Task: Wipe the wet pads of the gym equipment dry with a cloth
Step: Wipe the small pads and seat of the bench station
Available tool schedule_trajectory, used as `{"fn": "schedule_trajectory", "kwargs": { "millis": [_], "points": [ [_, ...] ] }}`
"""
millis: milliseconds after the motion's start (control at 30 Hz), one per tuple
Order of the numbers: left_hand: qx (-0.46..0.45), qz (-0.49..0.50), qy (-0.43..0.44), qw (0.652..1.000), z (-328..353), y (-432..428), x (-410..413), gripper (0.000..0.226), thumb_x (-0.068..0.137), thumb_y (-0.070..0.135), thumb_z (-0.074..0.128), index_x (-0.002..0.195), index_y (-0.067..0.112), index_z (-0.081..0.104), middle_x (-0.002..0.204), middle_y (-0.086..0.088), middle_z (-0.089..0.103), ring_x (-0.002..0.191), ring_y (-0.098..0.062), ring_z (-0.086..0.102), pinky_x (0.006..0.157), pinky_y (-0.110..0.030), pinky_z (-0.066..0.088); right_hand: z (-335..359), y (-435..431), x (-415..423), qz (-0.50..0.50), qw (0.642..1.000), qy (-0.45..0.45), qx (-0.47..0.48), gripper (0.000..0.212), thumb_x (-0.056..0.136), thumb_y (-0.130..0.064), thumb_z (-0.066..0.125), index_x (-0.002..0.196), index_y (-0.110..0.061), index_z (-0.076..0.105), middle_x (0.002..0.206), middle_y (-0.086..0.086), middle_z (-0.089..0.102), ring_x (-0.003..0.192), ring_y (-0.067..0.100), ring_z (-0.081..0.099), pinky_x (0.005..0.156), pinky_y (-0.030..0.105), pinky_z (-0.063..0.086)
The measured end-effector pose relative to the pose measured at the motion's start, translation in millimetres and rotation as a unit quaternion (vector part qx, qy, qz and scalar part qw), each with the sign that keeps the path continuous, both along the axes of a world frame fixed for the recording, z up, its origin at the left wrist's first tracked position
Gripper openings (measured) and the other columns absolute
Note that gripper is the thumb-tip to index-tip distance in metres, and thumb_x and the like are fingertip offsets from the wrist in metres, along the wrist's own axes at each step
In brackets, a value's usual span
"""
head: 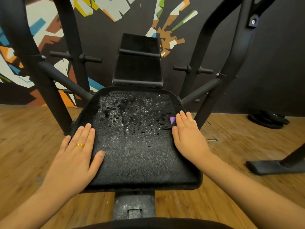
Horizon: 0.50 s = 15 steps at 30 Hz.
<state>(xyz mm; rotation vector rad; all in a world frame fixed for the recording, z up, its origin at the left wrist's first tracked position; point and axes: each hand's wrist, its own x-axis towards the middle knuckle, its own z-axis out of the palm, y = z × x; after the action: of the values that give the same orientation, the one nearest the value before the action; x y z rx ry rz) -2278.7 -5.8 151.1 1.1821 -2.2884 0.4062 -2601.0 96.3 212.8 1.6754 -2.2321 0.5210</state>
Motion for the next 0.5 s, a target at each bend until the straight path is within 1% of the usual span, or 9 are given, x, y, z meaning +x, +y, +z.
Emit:
{"fn": "schedule_trajectory", "kwargs": {
  "millis": [67, 167, 200, 234, 300, 367, 401, 467, 501],
  "points": [
    [-0.001, 0.000, 0.001, 1.000, 0, 0, 1, 0.078, 0.099, 0.056, 0.024, 0.154, 0.002, 0.035, 0.163, -0.012, 0.028, 0.151, -0.026, 0.027, 0.117, -0.050, 0.025, -5, 14, 6, 0.005, 1.000, 0.003, 0.004, 0.056, 0.109, -0.030, 0.028, 0.158, -0.003, 0.022, 0.166, 0.013, 0.018, 0.155, 0.030, 0.008, 0.125, 0.047, 0.018],
    [0.000, -0.001, 0.003, 1.000, -1, -1, 2, 0.079, 0.099, 0.057, 0.023, 0.155, 0.003, 0.034, 0.164, -0.010, 0.026, 0.151, -0.025, 0.025, 0.118, -0.050, 0.025, -14, 41, 17, 0.014, 1.000, 0.018, 0.017, 0.058, 0.110, -0.031, 0.027, 0.161, -0.007, 0.011, 0.169, 0.009, 0.005, 0.156, 0.025, -0.004, 0.126, 0.034, 0.000],
    [0.000, -0.002, 0.003, 1.000, -2, -1, 2, 0.079, 0.099, 0.058, 0.022, 0.155, 0.003, 0.033, 0.164, -0.010, 0.026, 0.152, -0.025, 0.025, 0.118, -0.050, 0.025, -13, 44, 17, 0.016, 0.999, 0.020, 0.026, 0.058, 0.110, -0.031, 0.026, 0.161, -0.007, 0.010, 0.169, 0.008, 0.003, 0.156, 0.024, -0.005, 0.124, 0.032, -0.002],
    [0.001, -0.002, 0.004, 1.000, -2, -2, 2, 0.079, 0.099, 0.058, 0.022, 0.156, 0.003, 0.033, 0.164, -0.010, 0.026, 0.152, -0.024, 0.025, 0.118, -0.050, 0.025, -10, 42, 15, 0.018, 0.999, 0.022, 0.033, 0.058, 0.110, -0.030, 0.026, 0.160, -0.006, 0.011, 0.169, 0.009, 0.005, 0.156, 0.025, -0.003, 0.124, 0.032, 0.000],
    [-0.001, -0.002, 0.001, 1.000, -2, -2, 1, 0.079, 0.099, 0.058, 0.023, 0.155, 0.003, 0.034, 0.164, -0.010, 0.026, 0.151, -0.025, 0.026, 0.118, -0.048, 0.024, -2, 26, 7, 0.026, 0.999, 0.025, 0.025, 0.055, 0.109, -0.026, 0.028, 0.157, 0.000, 0.022, 0.165, 0.016, 0.019, 0.155, 0.033, 0.010, 0.125, 0.040, 0.012],
    [-0.004, -0.003, -0.003, 1.000, -2, -3, 2, 0.078, 0.100, 0.057, 0.023, 0.155, 0.003, 0.035, 0.163, -0.011, 0.028, 0.151, -0.025, 0.026, 0.117, -0.046, 0.022, 10, -2, -7, 0.020, 0.999, 0.025, 0.019, 0.052, 0.105, -0.026, 0.024, 0.144, 0.006, 0.040, 0.151, 0.022, 0.038, 0.143, 0.042, 0.030, 0.120, 0.048, 0.028],
    [-0.004, -0.004, -0.004, 1.000, -1, -3, 2, 0.078, 0.100, 0.057, 0.023, 0.155, 0.003, 0.034, 0.164, -0.011, 0.027, 0.151, -0.025, 0.026, 0.117, -0.046, 0.022, 15, -15, -14, 0.009, 1.000, 0.016, 0.021, 0.050, 0.103, -0.026, 0.022, 0.136, 0.005, 0.045, 0.143, 0.022, 0.043, 0.136, 0.041, 0.036, 0.116, 0.049, 0.033],
    [-0.004, -0.003, -0.003, 1.000, -2, -2, 3, 0.078, 0.100, 0.058, 0.022, 0.155, 0.003, 0.033, 0.164, -0.010, 0.026, 0.152, -0.023, 0.024, 0.118, -0.045, 0.021, 22, -34, -22, -0.006, 1.000, 0.006, 0.022, 0.039, 0.104, -0.024, 0.029, 0.126, 0.002, 0.047, 0.135, 0.018, 0.045, 0.129, 0.037, 0.037, 0.110, 0.050, 0.036],
    [-0.005, -0.002, -0.002, 1.000, -2, -2, 3, 0.078, 0.100, 0.057, 0.022, 0.155, 0.003, 0.033, 0.164, -0.010, 0.026, 0.151, -0.023, 0.023, 0.118, -0.044, 0.020, 22, -37, -23, -0.004, 1.000, 0.010, 0.015, 0.036, 0.104, -0.022, 0.033, 0.127, 0.001, 0.047, 0.135, 0.018, 0.044, 0.129, 0.037, 0.037, 0.110, 0.050, 0.036]
  ]
}}
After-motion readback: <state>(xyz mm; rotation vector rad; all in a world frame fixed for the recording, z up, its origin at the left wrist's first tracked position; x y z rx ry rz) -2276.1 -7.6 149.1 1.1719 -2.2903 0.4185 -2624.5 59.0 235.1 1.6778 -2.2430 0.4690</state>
